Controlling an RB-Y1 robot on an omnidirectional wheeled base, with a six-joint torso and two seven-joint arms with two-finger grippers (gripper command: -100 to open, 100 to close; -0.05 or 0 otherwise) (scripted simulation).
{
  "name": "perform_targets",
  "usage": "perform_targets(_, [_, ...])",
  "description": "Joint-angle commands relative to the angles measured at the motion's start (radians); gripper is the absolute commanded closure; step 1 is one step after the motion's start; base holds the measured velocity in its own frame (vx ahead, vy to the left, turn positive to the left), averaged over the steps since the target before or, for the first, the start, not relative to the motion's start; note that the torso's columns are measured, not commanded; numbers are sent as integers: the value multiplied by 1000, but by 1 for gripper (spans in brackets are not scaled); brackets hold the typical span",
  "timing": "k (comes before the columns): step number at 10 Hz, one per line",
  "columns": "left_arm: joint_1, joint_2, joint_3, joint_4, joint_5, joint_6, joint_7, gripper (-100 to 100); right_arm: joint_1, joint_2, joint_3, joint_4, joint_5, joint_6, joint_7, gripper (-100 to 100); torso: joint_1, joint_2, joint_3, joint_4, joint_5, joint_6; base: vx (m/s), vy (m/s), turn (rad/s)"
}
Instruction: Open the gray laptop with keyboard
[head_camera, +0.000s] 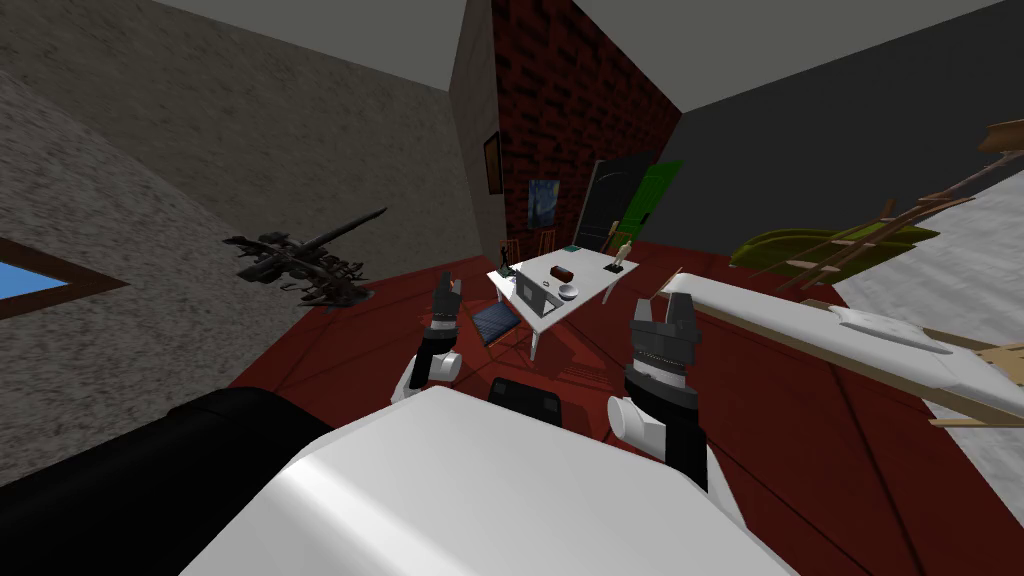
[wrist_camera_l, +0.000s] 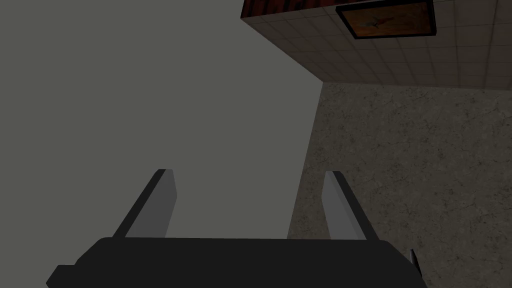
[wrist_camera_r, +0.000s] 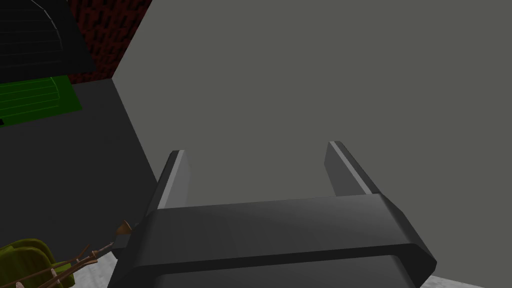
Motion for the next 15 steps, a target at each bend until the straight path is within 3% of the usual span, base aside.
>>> perform_targets(1, [0,0,0,0,0,0,0,0,0,0,0,0,0,0,0,0,0,40,-82,41,0,0,0,0,0])
perform_targets(9, [0,0,0,0,0,0,0,0,0,0,0,0,0,0,0,0,0,618,-1234,617,0,0,0,0,0])
perform_targets(10, [0,0,0,0,0,0,0,0,0,-32,-4,3,7,2,5,-100,0,691,-1382,691,0,0,8,10,17])
perform_targets(12, [0,0,0,0,0,0,0,0,-1,-81,-12,10,23,6,17,-100,1,734,-1471,734,0,0,8,22,26])
perform_targets(15, [0,0,0,0,0,0,0,0,-3,-148,-31,25,62,17,46,-100,1,737,-1476,738,0,0,19,39,42])
